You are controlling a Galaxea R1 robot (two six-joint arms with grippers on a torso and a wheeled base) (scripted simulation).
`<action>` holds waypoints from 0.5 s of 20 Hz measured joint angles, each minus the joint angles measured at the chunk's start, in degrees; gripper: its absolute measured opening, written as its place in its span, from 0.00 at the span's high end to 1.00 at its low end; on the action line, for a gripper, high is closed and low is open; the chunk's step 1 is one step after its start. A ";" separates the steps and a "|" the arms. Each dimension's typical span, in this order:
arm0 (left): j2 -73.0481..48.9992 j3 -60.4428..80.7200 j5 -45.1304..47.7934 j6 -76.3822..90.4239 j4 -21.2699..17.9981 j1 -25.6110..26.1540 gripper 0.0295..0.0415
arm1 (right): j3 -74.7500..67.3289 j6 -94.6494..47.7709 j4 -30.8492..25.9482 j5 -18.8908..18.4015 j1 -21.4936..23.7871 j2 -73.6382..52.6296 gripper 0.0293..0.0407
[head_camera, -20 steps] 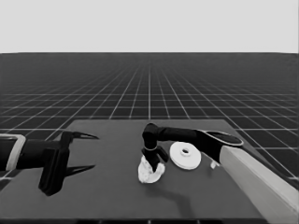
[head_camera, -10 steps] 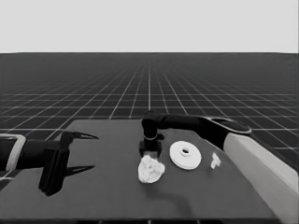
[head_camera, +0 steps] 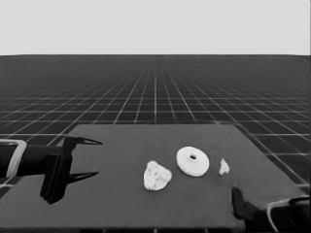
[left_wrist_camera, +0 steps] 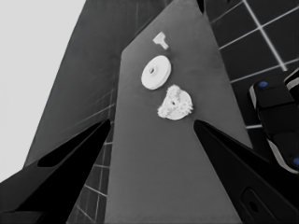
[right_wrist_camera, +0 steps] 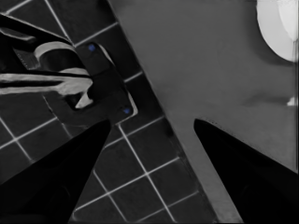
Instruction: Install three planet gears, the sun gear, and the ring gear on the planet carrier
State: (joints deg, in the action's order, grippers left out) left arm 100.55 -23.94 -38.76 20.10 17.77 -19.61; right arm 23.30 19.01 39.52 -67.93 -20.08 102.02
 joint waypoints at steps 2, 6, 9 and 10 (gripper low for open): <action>0.00 0.00 0.00 0.00 0.00 0.00 0.25 | -0.75 -0.60 0.30 0.20 -0.17 -0.82 0.19; 0.00 0.00 0.00 0.00 0.00 0.00 0.25 | 61.00 32.65 -33.39 -17.23 25.40 41.47 0.18; 0.00 0.00 0.00 0.00 0.00 0.00 0.25 | 76.46 30.41 -34.58 -18.04 25.04 48.60 0.19; 0.00 0.00 0.00 0.00 0.00 0.00 0.25 | 78.48 29.96 -34.69 -18.13 24.98 49.53 0.19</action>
State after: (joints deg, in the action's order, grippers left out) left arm 100.55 -23.94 -38.76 20.10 17.77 -19.61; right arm 101.77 48.98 4.83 -86.05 4.90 151.55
